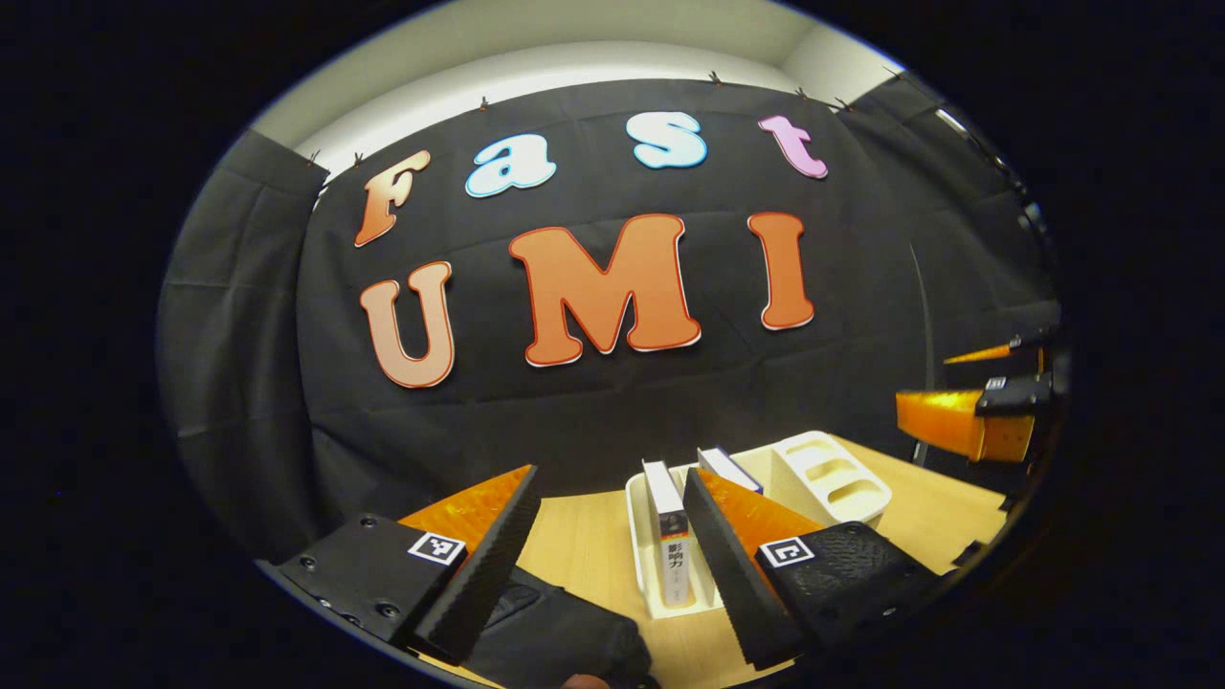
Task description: Open the schoolbag, grab two books from the bookshelf and put them into the schoolbag.
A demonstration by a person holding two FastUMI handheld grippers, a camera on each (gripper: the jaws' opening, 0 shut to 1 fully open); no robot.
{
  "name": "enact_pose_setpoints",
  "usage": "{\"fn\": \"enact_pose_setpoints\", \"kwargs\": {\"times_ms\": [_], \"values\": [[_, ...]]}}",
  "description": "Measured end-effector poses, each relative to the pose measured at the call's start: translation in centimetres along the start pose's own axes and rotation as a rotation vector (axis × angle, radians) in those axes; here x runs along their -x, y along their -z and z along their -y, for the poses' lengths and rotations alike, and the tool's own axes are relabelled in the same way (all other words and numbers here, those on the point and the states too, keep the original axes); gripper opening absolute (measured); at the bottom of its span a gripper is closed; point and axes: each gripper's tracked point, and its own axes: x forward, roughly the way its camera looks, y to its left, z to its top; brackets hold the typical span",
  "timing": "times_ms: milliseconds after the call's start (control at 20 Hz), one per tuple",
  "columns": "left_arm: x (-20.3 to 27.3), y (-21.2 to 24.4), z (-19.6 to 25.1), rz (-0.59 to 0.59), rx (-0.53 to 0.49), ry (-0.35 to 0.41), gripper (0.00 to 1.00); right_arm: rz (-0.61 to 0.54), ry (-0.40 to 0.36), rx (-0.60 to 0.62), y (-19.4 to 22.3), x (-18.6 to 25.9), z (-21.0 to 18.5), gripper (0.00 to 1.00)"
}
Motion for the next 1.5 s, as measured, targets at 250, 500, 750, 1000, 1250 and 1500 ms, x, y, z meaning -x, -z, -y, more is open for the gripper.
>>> {"fn": "enact_pose_setpoints", "kwargs": {"times_ms": [250,500,750,1000,1250,1500], "values": [[0.3,6.6,0.4,-0.111,-0.110,0.015,0.96,-0.012,0.012,0.022,0.5,-0.3,0.2,0.97],[1.3,13.1,1.2,-0.220,-0.268,0.046,0.99,-0.027,0.040,0.043,1.1,-0.5,1.3,0.97],[1.8,20.0,1.7,-0.361,-0.365,0.068,0.99,-0.049,0.053,0.062,1.9,-0.8,2.3,0.97],[2.7,24.0,0.9,-0.453,-0.449,0.047,0.99,-0.064,0.046,0.066,2.5,-1.3,2.6,0.97],[3.5,28.0,-0.6,-0.556,-0.487,0.006,0.98,-0.069,0.028,0.065,2.9,-1.7,2.7,0.98],[4.2,30.5,-1.5,-0.586,-0.580,-0.046,0.98,-0.101,-0.013,0.028,4.3,-2.1,2.0,0.97]]}}
